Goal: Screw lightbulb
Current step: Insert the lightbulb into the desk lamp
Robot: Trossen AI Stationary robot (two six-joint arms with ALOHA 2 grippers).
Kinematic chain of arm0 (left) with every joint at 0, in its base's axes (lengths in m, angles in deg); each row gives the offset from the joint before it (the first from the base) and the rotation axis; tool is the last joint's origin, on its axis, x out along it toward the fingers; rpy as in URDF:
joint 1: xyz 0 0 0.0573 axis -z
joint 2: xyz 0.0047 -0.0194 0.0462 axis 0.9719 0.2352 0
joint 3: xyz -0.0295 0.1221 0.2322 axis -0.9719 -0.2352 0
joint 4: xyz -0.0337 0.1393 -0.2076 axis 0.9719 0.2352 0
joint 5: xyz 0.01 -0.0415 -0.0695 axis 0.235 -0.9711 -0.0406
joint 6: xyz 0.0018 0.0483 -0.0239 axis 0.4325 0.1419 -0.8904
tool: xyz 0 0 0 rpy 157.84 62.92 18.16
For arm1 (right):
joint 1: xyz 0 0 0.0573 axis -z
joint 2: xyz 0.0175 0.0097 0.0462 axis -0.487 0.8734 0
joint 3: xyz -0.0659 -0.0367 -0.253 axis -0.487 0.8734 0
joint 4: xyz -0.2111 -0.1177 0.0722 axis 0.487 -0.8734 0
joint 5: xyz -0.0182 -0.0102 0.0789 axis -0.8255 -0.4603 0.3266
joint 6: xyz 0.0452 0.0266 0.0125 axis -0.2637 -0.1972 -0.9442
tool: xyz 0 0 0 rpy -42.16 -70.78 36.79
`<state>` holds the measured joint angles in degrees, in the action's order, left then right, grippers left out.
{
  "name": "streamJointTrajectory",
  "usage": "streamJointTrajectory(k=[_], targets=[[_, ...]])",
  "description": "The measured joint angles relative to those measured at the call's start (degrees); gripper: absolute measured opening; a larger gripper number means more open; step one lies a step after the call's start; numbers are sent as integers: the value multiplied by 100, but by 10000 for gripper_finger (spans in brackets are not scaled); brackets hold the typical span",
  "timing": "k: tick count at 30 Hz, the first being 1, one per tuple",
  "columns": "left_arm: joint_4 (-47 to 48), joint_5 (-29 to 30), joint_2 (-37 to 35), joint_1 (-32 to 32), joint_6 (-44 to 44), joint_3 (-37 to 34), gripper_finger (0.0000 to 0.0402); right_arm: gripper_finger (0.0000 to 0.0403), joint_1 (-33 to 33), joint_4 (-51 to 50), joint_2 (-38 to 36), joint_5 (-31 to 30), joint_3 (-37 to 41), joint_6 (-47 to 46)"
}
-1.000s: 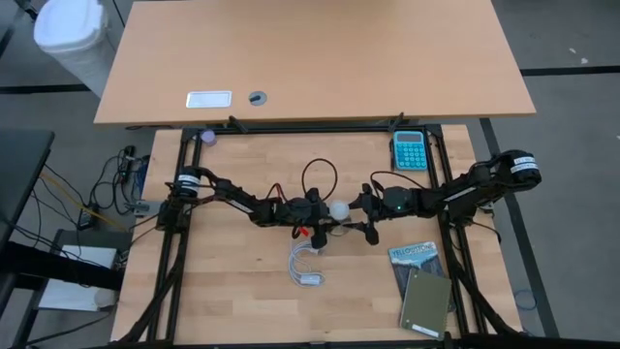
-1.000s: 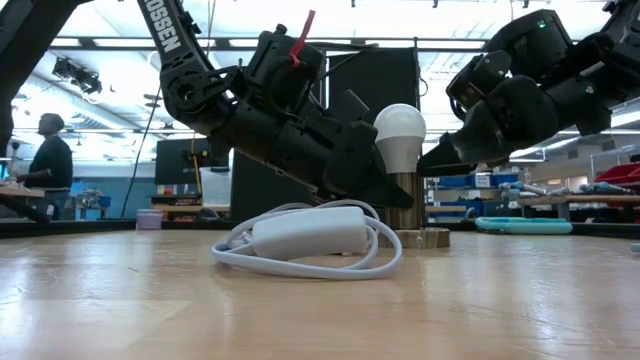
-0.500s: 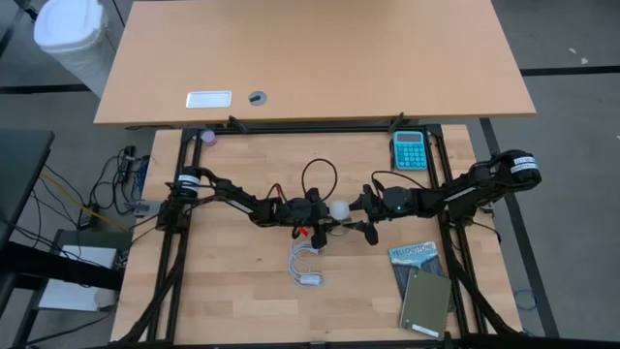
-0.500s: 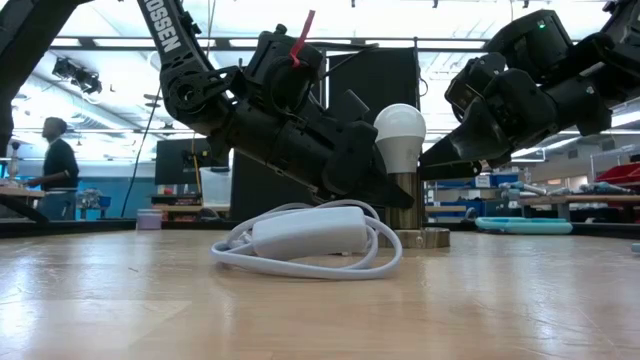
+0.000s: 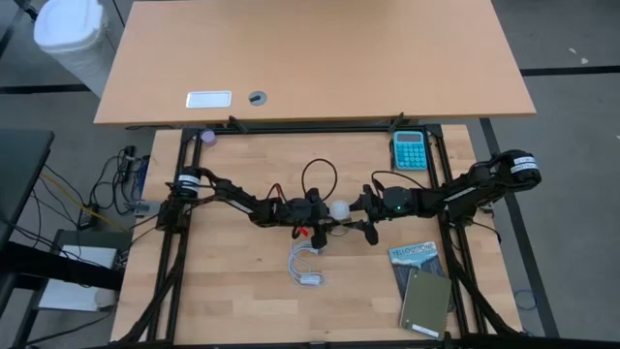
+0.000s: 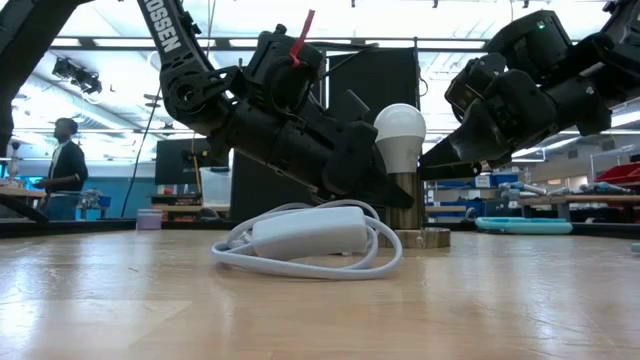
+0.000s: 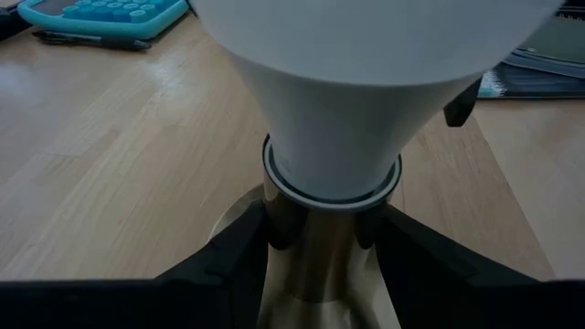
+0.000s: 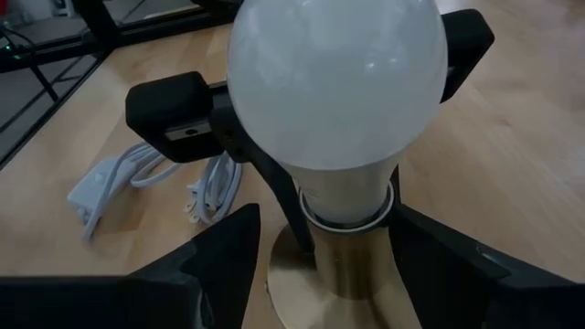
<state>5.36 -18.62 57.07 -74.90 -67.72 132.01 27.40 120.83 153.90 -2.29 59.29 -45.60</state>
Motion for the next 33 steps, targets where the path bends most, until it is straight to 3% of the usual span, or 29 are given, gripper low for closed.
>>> streamJointTrajectory(k=[19,33], targets=[[-9,0,0,0,-13,2,188,294,-14,-450,-2,65,-7,-302],[-11,2,-2,0,-72,4,188,295,-17,-238,-2,75,-4,-267]])
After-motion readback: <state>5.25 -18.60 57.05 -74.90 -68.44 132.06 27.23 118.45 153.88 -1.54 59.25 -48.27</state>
